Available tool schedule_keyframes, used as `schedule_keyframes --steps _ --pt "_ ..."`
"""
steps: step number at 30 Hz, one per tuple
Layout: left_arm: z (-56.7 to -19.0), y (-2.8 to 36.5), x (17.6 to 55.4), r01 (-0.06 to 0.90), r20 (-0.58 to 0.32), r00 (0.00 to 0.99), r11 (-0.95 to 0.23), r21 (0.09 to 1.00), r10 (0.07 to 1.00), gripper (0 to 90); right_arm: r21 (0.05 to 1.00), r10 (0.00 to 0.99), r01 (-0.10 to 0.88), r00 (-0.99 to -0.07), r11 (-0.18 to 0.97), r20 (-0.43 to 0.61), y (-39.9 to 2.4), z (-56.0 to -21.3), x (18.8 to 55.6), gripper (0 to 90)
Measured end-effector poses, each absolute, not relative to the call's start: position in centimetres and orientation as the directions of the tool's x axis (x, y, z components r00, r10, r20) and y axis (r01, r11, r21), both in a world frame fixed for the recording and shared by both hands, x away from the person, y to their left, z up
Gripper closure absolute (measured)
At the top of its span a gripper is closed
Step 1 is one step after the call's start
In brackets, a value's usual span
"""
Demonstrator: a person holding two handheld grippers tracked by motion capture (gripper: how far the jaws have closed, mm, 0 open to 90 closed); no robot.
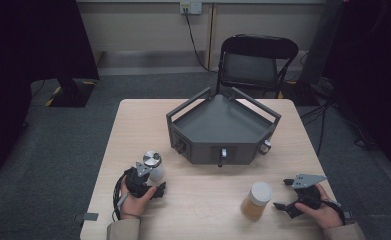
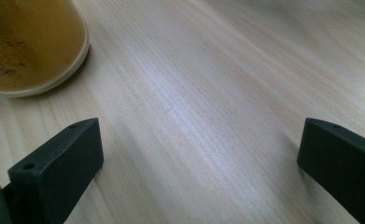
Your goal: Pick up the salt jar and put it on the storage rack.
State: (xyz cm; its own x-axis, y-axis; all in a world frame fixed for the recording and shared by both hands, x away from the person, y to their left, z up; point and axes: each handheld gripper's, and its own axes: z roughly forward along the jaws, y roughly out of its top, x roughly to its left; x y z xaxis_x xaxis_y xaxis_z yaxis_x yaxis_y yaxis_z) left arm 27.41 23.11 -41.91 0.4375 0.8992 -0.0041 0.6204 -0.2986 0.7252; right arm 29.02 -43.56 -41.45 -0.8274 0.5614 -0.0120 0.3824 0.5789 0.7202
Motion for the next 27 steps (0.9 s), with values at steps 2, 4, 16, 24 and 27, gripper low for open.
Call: schedule_keyframes --steps 2,4,16,24,27 --pt "-41.91 23.07 27.41 0.621 -0.004 0.436 -0.297 0.725 0.900 0.2 0.720 0.563 0.384 -0.826 0.578 -0.012 -43.54 -41.46 29.02 0.0" --pt "-41.91 23.06 27.41 0.621 -0.004 0.435 -0.297 0.725 0.900 0.2 0.720 0.565 0.385 -0.825 0.577 -0.012 -43.51 -41.45 29.03 0.0" --pt "-41.92 23.04 27.48 0.621 -0.005 0.434 -0.296 0.726 0.901 0.2 0.720 0.566 0.386 -0.825 0.577 -0.012 -43.51 -41.45 29.03 0.0" --pt "-41.92 22.94 27.55 0.621 -0.003 0.433 -0.296 0.726 0.901 0.2 0.720 0.567 0.387 -0.823 0.577 -0.012 -43.48 -41.44 29.02 0.0" --pt "-41.92 22.91 27.56 0.621 -0.004 0.432 -0.295 0.726 0.902 0.2 0.720 0.568 0.388 -0.823 0.576 -0.012 -43.47 -41.44 29.02 0.0"
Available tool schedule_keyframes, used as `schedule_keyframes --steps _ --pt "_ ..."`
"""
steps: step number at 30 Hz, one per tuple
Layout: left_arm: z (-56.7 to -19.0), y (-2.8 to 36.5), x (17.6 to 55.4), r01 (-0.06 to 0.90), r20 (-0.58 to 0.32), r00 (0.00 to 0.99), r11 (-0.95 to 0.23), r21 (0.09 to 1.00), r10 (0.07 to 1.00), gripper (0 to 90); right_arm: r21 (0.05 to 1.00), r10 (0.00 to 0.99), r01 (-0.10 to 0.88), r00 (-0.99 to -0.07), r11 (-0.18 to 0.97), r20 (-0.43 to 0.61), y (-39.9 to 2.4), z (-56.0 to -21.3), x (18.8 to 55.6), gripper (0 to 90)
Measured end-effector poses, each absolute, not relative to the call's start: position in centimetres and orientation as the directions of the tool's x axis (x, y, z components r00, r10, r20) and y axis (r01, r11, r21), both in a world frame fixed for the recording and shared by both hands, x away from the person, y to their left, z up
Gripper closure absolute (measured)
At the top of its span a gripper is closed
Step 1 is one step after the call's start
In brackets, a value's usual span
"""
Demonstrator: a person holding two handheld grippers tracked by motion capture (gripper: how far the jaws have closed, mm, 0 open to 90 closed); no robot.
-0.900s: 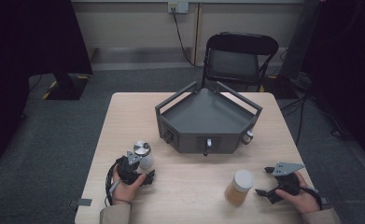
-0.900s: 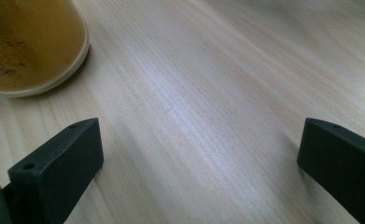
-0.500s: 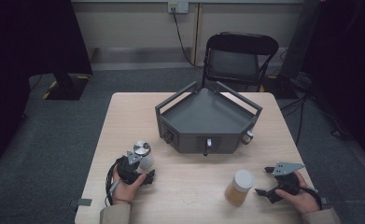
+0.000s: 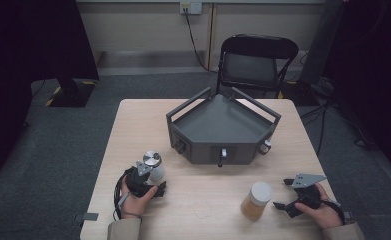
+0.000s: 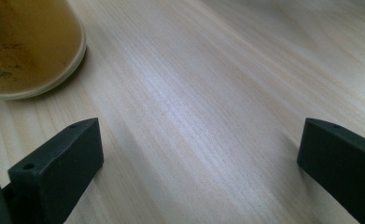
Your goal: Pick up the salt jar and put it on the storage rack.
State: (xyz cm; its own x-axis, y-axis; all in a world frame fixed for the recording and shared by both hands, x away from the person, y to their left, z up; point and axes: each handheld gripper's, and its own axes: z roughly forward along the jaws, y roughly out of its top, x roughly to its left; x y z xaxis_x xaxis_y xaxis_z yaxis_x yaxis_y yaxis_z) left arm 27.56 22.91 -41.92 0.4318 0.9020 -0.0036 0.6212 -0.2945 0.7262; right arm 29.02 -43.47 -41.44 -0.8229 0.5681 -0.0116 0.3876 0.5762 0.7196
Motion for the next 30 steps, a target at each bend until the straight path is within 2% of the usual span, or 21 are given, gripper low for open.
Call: schedule_keyframes --steps 30 --pt "-41.64 23.02 28.19 0.592 -0.048 0.401 -0.218 0.776 0.915 2.3 0.719 0.568 0.388 -0.823 0.576 -0.012 -43.47 -41.43 29.02 0.0"
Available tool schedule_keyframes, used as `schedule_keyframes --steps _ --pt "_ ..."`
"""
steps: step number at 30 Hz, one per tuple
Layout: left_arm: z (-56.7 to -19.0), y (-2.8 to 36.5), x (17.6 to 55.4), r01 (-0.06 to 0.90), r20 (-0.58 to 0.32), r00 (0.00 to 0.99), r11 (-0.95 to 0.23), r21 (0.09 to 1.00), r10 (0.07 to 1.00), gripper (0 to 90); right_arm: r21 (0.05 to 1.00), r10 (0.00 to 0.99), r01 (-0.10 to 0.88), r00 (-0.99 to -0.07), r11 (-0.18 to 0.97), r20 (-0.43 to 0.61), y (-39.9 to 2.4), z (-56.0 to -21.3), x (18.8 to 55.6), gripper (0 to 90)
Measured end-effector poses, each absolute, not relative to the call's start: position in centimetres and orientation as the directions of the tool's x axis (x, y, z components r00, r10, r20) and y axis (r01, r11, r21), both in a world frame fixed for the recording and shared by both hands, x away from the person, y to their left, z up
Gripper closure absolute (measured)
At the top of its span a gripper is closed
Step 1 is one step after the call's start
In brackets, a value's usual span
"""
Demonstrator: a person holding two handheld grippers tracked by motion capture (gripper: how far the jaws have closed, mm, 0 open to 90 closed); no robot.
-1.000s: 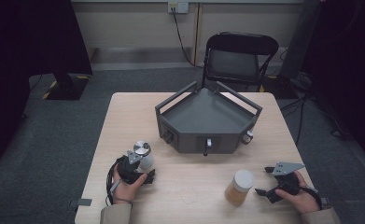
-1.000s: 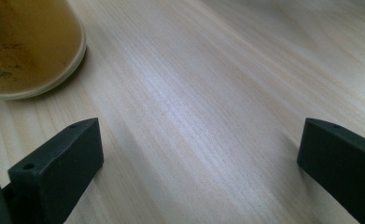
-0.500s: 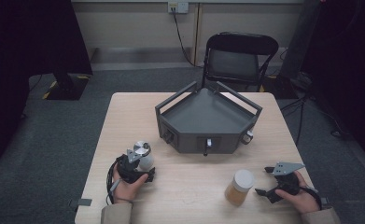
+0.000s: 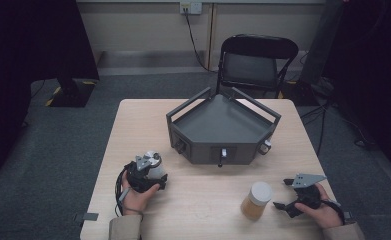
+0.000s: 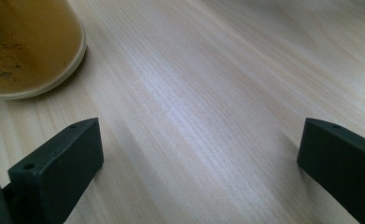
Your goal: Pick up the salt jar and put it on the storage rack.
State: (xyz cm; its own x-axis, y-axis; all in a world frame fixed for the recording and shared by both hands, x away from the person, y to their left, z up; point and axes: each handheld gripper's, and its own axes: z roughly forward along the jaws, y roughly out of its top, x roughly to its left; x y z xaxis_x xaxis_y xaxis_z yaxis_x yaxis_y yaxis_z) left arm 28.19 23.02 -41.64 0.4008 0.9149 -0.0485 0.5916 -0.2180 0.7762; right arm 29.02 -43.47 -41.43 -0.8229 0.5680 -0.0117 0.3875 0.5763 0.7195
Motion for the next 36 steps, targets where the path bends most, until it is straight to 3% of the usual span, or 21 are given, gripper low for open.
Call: schedule_keyframes --steps 11,28,36 --pt "-41.66 23.54 28.58 0.590 -0.081 0.403 -0.191 0.784 0.912 11.4 0.720 0.568 0.388 -0.823 0.576 -0.012 -43.47 -41.44 29.02 0.0" --pt "-41.57 23.02 28.54 0.576 -0.054 0.405 -0.208 0.790 0.913 29.6 0.720 0.568 0.387 -0.823 0.576 -0.012 -43.47 -41.44 29.02 0.0" --pt "-41.40 22.68 28.43 0.567 -0.024 0.410 -0.234 0.790 0.912 30.7 0.720 0.568 0.387 -0.823 0.576 -0.012 -43.47 -41.44 29.02 0.0"
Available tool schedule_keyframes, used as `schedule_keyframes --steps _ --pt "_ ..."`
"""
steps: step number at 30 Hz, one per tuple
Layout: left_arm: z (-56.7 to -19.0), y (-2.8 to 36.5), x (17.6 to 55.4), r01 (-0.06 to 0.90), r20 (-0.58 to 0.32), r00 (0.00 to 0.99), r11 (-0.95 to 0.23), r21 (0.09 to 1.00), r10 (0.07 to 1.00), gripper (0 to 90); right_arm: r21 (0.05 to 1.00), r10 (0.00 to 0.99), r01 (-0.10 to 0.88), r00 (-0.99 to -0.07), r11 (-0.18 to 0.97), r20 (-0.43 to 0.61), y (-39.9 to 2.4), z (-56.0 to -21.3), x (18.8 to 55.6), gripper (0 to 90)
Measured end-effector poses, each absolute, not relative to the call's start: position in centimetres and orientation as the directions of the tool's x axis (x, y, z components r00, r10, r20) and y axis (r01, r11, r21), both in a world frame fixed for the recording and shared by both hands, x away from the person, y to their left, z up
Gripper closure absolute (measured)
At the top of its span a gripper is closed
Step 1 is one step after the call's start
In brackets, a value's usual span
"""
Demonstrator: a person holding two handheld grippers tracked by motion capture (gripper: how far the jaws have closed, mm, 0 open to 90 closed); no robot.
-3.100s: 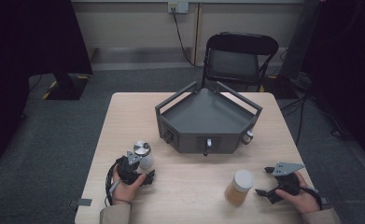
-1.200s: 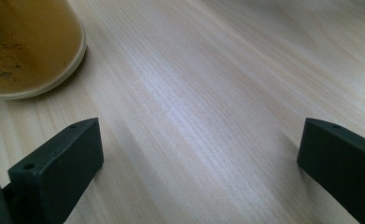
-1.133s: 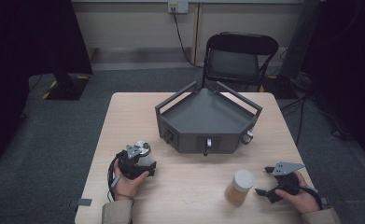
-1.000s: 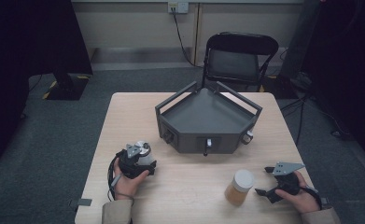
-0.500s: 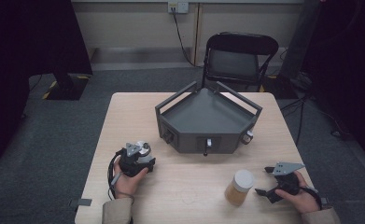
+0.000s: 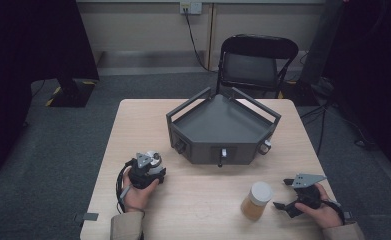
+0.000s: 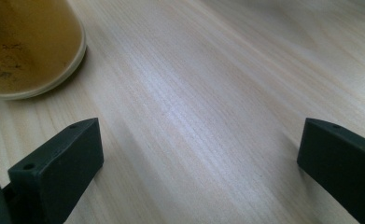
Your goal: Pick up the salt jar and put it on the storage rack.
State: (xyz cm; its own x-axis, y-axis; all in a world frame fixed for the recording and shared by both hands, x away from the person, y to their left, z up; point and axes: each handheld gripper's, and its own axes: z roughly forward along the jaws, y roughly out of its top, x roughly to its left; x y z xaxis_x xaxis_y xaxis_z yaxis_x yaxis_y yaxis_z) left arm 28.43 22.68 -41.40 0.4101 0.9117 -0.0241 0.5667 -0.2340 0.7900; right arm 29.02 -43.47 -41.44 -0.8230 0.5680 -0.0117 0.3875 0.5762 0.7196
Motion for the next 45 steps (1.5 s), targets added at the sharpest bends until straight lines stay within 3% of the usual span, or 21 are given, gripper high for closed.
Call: schedule_keyframes --steps 14,45 --pt "-41.0 22.9 28.3 0.560 -0.046 0.421 -0.220 0.799 0.906 31.4 0.720 0.568 0.387 -0.823 0.576 -0.012 -43.5 -41.4 29.0 0.0" --pt "-35.4 22.4 29.1 0.542 -0.085 0.558 -0.285 0.790 0.825 31.4 0.719 0.568 0.388 -0.823 0.577 -0.012 -43.5 -41.4 29.0 0.0"
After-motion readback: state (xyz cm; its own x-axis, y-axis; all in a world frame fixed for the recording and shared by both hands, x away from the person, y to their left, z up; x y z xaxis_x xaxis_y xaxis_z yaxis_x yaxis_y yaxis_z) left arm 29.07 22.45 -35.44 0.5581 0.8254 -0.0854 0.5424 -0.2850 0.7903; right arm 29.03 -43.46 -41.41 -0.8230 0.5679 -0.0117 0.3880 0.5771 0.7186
